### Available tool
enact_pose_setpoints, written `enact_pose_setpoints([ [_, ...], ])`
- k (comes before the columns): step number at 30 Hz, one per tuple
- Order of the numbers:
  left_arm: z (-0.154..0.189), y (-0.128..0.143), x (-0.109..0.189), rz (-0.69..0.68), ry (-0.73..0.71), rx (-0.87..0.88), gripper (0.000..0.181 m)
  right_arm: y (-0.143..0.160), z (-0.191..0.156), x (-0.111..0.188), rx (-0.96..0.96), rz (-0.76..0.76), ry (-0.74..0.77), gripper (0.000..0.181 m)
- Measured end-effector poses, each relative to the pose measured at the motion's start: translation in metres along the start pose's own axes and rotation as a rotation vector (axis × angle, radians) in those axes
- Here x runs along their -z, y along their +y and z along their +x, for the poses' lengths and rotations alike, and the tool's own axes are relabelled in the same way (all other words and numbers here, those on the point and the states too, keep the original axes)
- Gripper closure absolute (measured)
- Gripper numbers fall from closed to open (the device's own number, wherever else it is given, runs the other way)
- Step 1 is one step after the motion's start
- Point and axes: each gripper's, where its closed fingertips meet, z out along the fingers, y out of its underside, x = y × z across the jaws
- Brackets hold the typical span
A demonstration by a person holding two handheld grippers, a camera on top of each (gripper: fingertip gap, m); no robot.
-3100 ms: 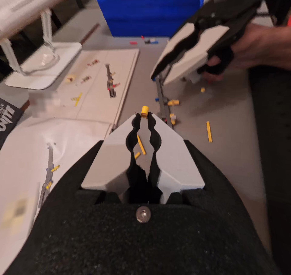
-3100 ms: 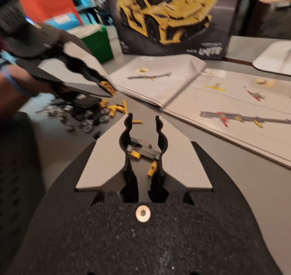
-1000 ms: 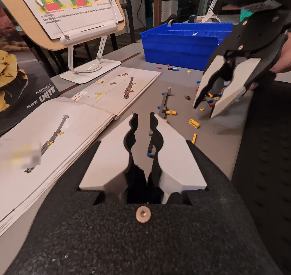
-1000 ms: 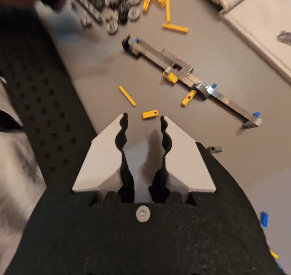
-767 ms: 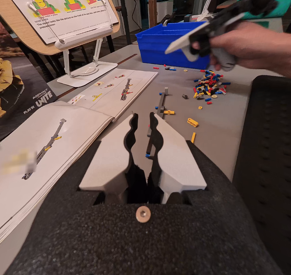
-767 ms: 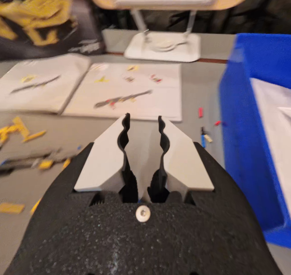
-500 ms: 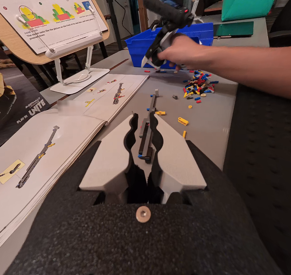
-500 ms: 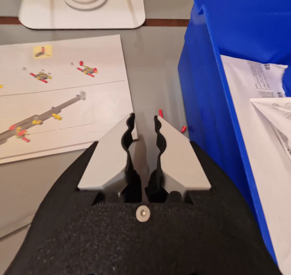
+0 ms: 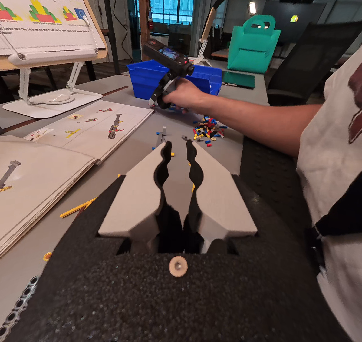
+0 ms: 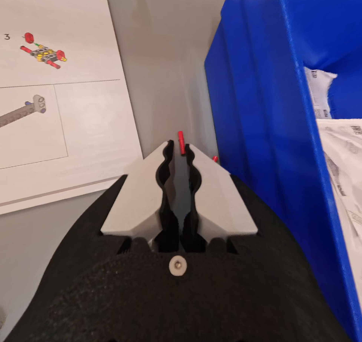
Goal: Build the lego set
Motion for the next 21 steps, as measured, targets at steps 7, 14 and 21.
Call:
enact_pose_setpoints([
  [7,-0.0032,0.0021,-0.0004,-0.009,-0.011,-0.004,0.167,-0.0019,0.0005,-0.0011,0.000,0.020,-0.002,0.166],
  [14,-0.0021,0.0020,-0.0024,-0.010,-0.004,-0.004,0.167,-0.0007,-0.0034,-0.0014,0.046,0.017,-0.006,0.178],
  [21,-0.0057,0.0044,-0.0022,-0.020,-0.024,-0.012,0.167,-0.0031,-0.0054,0.0058,0.082,0.021,-0.031,0.178],
])
